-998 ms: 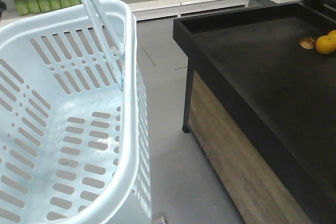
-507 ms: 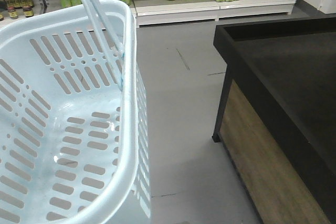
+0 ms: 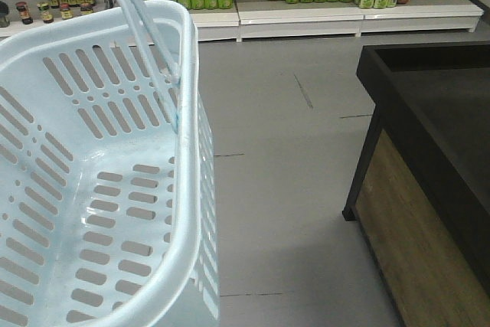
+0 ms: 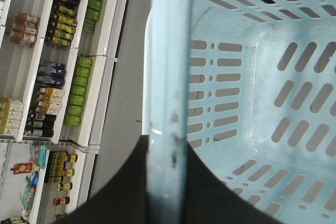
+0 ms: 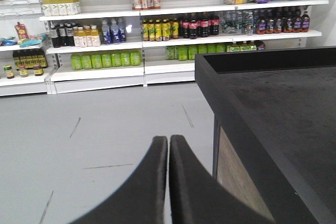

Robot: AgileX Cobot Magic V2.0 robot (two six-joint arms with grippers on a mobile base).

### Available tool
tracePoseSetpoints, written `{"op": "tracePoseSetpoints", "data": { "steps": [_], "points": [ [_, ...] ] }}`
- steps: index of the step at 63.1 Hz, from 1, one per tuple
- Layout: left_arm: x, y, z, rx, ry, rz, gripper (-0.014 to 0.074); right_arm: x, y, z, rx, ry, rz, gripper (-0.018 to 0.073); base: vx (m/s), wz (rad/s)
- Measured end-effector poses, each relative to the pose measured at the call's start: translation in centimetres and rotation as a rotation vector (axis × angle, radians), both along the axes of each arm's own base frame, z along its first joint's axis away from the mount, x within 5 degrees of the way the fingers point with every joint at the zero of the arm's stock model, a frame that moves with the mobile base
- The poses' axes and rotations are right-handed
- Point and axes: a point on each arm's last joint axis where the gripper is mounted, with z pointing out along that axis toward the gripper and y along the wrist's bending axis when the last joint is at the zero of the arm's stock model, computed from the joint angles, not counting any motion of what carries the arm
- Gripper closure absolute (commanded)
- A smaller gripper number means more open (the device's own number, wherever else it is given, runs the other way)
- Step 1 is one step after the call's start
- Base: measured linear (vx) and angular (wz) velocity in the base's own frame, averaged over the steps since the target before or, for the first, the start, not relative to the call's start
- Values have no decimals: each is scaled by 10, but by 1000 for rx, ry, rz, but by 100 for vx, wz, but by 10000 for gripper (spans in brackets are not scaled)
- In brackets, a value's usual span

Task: Pick three apples into basket with both arms
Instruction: 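Drive the base along the aisle holding the basket in the left gripper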

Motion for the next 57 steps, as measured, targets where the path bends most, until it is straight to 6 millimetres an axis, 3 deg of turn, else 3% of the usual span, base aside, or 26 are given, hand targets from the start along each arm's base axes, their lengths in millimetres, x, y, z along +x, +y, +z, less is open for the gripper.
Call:
{"op": "tracePoseSetpoints", "data": {
  "steps": [57],
  "points": [
    [0,0,0,0,0,0,603,0,0,0,0,0,0,568,7,12]
  ]
}}
